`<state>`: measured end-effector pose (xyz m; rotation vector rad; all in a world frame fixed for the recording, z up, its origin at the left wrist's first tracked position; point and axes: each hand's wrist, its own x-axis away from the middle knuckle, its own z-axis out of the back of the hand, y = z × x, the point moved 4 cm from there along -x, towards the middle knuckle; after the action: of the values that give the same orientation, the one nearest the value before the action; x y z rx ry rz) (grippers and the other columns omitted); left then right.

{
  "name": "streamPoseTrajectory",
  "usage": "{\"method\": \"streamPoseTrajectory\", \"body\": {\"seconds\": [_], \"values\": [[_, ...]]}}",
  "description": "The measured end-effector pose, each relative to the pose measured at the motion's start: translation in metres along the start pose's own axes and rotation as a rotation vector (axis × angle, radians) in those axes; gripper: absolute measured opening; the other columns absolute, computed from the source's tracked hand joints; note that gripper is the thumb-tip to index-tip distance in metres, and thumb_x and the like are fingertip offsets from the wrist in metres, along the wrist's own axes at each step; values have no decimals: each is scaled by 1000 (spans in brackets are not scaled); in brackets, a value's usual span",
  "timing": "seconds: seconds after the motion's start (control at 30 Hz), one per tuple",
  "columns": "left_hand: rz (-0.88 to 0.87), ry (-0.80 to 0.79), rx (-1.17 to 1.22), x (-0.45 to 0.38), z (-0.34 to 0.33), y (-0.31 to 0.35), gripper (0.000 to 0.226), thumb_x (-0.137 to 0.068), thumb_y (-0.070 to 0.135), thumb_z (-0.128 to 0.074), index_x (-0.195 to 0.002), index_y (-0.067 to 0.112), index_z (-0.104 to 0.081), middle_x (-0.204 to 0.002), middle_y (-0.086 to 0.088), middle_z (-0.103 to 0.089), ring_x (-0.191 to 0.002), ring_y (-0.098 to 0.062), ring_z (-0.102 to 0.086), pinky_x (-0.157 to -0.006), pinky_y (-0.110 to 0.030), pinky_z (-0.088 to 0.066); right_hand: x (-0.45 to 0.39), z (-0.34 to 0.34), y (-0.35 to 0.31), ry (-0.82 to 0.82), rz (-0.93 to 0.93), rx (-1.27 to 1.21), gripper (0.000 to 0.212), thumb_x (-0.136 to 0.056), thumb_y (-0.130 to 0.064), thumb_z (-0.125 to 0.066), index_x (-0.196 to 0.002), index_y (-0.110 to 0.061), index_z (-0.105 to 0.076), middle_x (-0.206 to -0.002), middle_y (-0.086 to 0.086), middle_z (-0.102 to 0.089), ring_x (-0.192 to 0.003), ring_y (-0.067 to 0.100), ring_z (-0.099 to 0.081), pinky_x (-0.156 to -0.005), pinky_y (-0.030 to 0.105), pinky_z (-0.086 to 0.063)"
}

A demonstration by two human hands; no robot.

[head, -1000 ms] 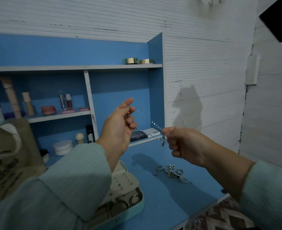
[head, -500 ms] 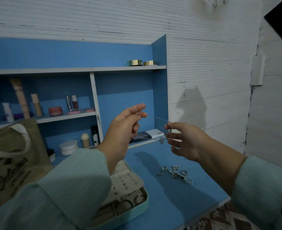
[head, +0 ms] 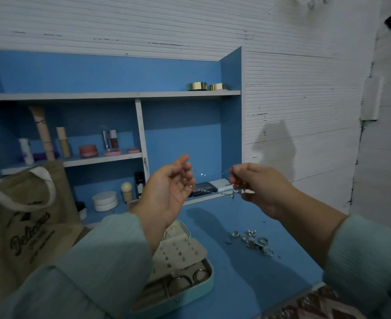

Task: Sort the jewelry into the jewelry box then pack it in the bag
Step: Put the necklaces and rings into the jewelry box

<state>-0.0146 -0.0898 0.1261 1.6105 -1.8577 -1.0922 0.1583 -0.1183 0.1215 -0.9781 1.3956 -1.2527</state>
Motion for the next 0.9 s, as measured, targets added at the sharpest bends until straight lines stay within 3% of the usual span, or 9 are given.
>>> {"method": "streamPoseTrajectory", "body": {"seconds": [0.17, 0.3, 0.4, 0.5, 0.67, 0.9], "values": [[14, -37, -76, 0, -6, -6, 28, -94, 6, -40, -118, 4, -55, -86, -4, -69, -69, -10, -64, -66, -23, -53, 7, -12, -25, -42, 307, 422, 9, -85, -21, -65, -80, -23, -71, -68, -4, -63, -59, 6, -52, -53, 14, -42], [81, -139, -206, 5, -15, -20, 33, -94, 3, -35, -123, 4, -51, -100, -7, -68, -87, -15, -65, -77, -25, -52, 12, -23, -38, -87, 448, 580, 19, -84, -16, -66, -72, -32, -68, -78, 7, -69, -64, 17, -55, -63, 35, -50], [102, -224, -273, 9, -21, -26, 37, -92, -2, -30, -116, 7, -57, -87, -2, -67, -78, -11, -64, -76, -22, -53, 11, -26, -42, -66, 495, 648, 20, -83, -14, -66, -73, -31, -66, -80, 7, -69, -70, 29, -61, -67, 41, -53], [109, -252, -313, 11, -24, -27, 37, -91, -5, -30, -114, 5, -57, -80, -3, -58, -62, -8, -55, -64, -19, -50, 9, -25, -42, -53, 496, 677, 20, -83, -14, -66, -71, -29, -62, -74, 1, -69, -72, 28, -64, -66, 38, -53], [105, -272, -423, 13, -23, -24, 43, -91, -4, -36, -131, 5, -47, -70, 2, -51, -51, -4, -40, -51, -15, -38, 7, -24, -37, -80, 441, 693, 12, -86, -16, -63, -78, -25, -63, -67, -1, -59, -55, 11, -46, -56, 25, -40], [32, -193, -464, 13, -16, -15, 54, -89, -8, -37, -139, 13, -39, -64, 10, -60, -46, -5, -39, -53, -20, -32, 4, -27, -18, -201, 159, 445, 11, -91, -14, -55, -91, -13, -66, -66, -2, -58, -57, 9, -49, -54, 22, -40]]}}
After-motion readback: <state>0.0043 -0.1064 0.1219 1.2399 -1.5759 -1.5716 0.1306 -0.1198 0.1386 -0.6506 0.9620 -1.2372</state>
